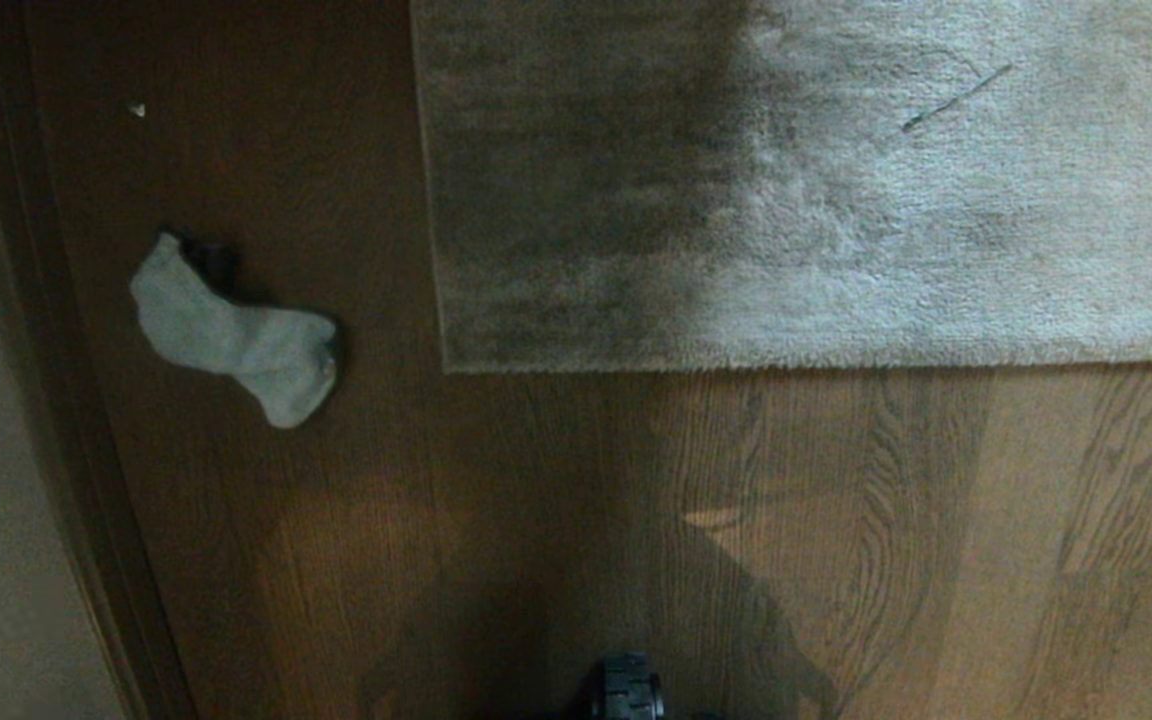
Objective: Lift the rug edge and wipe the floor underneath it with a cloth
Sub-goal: Pick up the rag
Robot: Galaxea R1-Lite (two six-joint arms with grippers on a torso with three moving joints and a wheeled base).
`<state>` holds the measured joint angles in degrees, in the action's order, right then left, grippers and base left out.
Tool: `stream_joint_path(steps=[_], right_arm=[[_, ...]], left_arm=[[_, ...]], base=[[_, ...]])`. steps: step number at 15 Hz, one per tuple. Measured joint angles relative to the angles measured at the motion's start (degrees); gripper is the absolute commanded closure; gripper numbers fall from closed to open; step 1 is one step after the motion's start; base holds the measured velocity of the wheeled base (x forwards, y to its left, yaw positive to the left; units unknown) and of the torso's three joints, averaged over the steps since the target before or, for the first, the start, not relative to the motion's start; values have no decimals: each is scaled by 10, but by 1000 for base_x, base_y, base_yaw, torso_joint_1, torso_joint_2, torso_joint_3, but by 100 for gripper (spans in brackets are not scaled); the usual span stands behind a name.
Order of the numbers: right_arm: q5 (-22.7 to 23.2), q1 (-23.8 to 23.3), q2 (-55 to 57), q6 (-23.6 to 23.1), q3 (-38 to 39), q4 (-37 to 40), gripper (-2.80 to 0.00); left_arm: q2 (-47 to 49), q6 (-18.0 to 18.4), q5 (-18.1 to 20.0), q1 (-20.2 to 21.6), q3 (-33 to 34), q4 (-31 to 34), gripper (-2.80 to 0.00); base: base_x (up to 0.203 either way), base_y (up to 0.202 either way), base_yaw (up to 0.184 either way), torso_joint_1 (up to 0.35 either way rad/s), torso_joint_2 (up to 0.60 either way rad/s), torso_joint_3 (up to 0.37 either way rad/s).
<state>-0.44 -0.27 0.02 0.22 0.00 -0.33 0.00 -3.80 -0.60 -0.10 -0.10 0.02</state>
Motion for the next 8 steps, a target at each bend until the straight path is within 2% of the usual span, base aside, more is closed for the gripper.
stream_joint_path(steps=[8], right_arm=[[0,0,0,0,0,0,0]], left_arm=[[0,2,0,0,0,0,0]], base=[[0,0,0,0,0,0]])
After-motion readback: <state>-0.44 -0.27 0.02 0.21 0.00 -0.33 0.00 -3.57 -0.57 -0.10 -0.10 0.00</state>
